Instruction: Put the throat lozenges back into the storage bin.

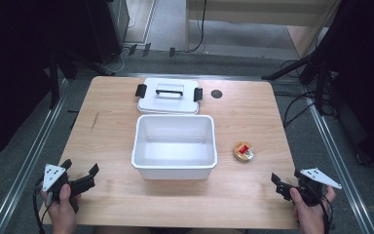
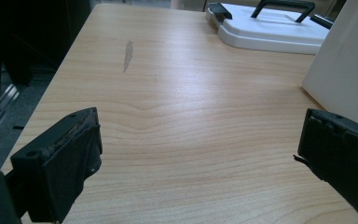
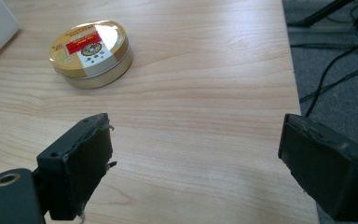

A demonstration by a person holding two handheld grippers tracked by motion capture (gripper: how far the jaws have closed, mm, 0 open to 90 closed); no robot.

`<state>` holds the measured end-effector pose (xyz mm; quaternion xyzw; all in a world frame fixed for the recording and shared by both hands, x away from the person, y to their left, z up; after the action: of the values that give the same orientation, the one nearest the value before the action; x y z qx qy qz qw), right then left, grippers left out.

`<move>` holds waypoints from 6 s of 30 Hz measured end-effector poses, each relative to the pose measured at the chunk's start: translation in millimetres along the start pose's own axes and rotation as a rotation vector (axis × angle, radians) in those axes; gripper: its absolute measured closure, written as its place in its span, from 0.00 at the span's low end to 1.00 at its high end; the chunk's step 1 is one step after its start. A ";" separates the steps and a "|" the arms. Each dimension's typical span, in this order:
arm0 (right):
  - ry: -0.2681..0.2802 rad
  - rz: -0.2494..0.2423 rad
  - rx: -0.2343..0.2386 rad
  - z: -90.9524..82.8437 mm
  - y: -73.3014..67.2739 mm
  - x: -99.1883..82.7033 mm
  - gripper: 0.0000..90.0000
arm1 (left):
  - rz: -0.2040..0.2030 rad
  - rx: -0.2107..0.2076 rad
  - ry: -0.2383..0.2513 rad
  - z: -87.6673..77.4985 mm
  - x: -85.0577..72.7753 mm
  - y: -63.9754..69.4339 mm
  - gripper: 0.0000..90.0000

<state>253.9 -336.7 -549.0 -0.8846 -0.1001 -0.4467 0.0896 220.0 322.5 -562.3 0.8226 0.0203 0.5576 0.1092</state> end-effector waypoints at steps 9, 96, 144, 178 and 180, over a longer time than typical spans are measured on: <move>-0.255 -0.126 0.029 13.3 -17.5 22.8 0.11 | -0.007 0.002 0.005 -0.9 -0.2 -0.5 0.00; -0.816 -0.254 0.015 108.2 -116.9 140.4 0.24 | -0.004 -0.008 -0.003 -0.3 -0.1 -0.3 0.00; -0.696 -0.460 0.176 45.3 -225.7 223.8 0.24 | -0.011 -0.012 -0.004 -0.1 0.0 -0.8 0.00; -0.694 -0.937 0.335 90.0 -251.7 163.4 0.24 | -0.014 -0.017 -0.005 0.1 0.0 -1.4 0.00; -0.704 -0.937 0.331 95.7 -251.8 160.0 0.24 | -0.014 -0.015 -0.007 0.1 0.0 -1.5 0.00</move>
<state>356.0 -54.8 -458.3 -0.8153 -0.5705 -0.0976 -0.0185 220.2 324.0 -562.6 0.8235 0.0214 0.5541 0.1196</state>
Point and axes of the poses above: each handheld gripper's, and its own axes: z roughly forward along the jaws, x roughly out of its top, y roughly to its right, the point moved 3 cm from there along z, roughly forward along the jaws, and after that the axes turned 4 degrees about -z, right-handed, at the moved point
